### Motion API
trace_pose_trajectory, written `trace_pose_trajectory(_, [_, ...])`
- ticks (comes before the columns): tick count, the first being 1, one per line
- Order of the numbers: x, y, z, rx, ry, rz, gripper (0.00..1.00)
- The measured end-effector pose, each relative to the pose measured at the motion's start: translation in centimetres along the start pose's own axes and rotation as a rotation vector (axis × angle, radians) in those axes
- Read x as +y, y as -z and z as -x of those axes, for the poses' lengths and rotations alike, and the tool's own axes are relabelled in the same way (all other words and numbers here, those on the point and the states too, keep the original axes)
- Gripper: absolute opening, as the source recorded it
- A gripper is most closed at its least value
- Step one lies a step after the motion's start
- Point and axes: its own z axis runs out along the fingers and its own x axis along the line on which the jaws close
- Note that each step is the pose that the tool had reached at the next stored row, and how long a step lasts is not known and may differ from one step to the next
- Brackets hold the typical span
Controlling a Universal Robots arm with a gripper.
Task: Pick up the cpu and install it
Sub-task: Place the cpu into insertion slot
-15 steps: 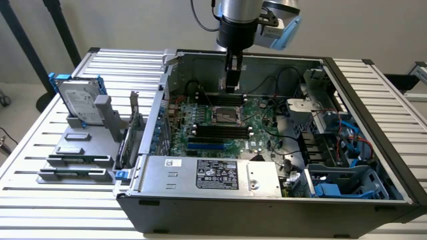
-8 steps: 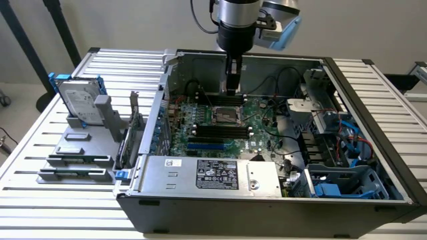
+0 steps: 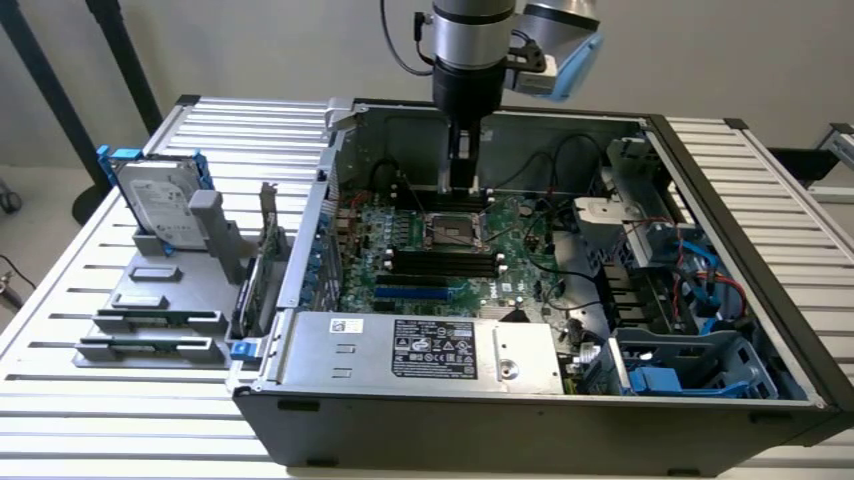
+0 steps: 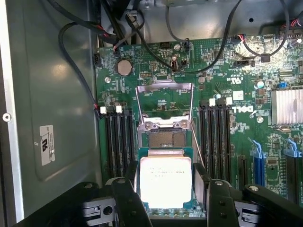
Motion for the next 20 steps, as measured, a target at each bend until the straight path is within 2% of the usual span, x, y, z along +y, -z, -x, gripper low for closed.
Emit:
trace_pose_trajectory(6, [-0.1,-1.09,0.1,0.0004,0.007,-0.0002,0.55])
trace_pose_trajectory(20, [-0.31,-3.61,0.4,0.0037,0.065,-0.0038,0.55])
